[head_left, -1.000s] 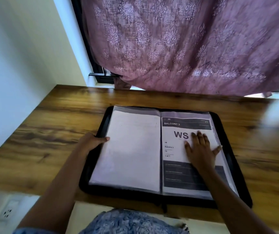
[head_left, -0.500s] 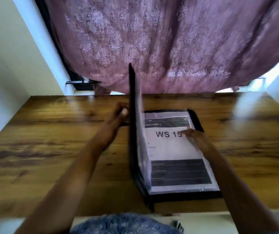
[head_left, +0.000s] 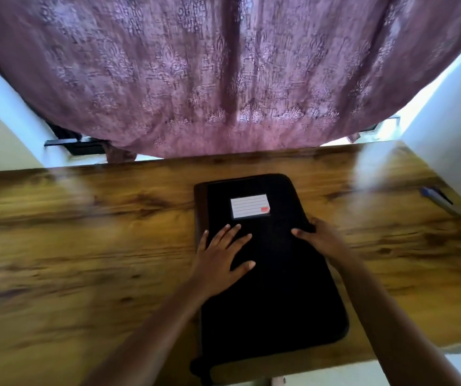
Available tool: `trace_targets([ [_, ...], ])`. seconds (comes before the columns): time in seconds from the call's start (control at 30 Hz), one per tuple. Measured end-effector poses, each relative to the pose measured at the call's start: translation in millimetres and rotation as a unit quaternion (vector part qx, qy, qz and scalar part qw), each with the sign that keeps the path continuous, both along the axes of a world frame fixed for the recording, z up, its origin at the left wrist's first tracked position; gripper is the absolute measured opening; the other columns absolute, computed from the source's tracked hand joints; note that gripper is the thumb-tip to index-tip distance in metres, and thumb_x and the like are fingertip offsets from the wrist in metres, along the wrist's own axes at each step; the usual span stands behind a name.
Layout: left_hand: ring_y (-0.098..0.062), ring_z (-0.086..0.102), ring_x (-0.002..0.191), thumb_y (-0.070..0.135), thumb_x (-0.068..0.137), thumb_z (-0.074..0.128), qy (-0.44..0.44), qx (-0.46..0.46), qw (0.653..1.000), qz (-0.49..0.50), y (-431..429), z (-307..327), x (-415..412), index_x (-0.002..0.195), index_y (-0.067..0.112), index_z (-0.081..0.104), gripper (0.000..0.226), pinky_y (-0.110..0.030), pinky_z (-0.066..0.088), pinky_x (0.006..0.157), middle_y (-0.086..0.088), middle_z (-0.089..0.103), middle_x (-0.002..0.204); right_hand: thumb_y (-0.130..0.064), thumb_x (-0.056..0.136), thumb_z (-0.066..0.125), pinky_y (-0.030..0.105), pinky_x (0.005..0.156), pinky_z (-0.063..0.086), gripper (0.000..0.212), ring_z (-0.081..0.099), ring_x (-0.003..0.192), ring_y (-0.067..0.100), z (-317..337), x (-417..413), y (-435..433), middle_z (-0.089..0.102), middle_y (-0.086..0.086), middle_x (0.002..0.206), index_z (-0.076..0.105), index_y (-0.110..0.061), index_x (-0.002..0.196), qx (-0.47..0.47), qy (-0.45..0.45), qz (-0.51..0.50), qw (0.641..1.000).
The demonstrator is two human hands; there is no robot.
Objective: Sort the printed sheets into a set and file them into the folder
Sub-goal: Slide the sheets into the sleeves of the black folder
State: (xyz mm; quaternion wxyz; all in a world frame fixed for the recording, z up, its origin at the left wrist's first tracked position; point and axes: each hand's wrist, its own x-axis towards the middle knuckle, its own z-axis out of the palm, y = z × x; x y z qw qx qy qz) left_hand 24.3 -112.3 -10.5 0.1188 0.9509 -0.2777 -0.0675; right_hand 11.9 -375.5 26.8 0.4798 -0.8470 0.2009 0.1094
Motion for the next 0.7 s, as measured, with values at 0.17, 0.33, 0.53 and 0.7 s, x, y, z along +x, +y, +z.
trace_targets([
  [0.17,-0.006,0.002,0.147,0.076,0.082,0.022,0.003,-0.012,1.000,0.020,-1.6,-2.3,3.6,0.146,0.047,0.024,0.070,-0.048,-0.002,0.116,0.017,0.012,0.159,-0.038,0.090,0.061,0.032,0.079,0.045,0.049,0.058,0.109,0.027,-0.3,6.7,10.9,0.060,0.009,0.122,0.049,-0.010,0.127,-0.150,0.031,0.003,0.988],
  [0.33,-0.006,0.002,0.147,0.078,0.083,0.021,-0.006,0.003,1.000,0.029,-4.4,-5.5,3.7,0.146,0.047,0.023,0.071,-0.046,-0.003,0.116,0.017,0.011,0.159,-0.039,0.092,0.056,0.041,0.093,0.041,0.055,0.043,0.123,0.030,-4.6,10.3,23.4,0.043,0.012,0.132,0.036,-0.010,0.134,-0.298,0.026,0.007,0.954],
  [0.53,-0.007,0.033,0.133,0.075,0.076,0.022,0.013,-0.027,0.999,0.041,-8.5,19.7,28.3,0.131,0.045,0.050,0.069,-0.033,0.021,0.103,0.021,0.040,0.141,-0.027,0.086,0.061,0.045,0.104,0.034,0.068,0.027,0.136,0.028,12.6,50.1,25.8,0.025,0.006,0.151,0.027,-0.020,0.144,-0.378,0.047,0.177,0.907],
  [0.7,-0.014,0.016,0.144,0.077,0.079,0.032,0.019,-0.010,0.988,0.154,-14.7,11.5,70.8,0.141,0.045,0.034,0.070,-0.046,0.017,0.115,0.012,0.023,0.155,-0.034,0.086,0.060,0.047,0.104,0.032,0.062,0.029,0.136,0.026,18.8,87.7,34.7,0.032,0.005,0.148,0.034,-0.020,0.141,-0.380,0.009,0.263,0.887],
])
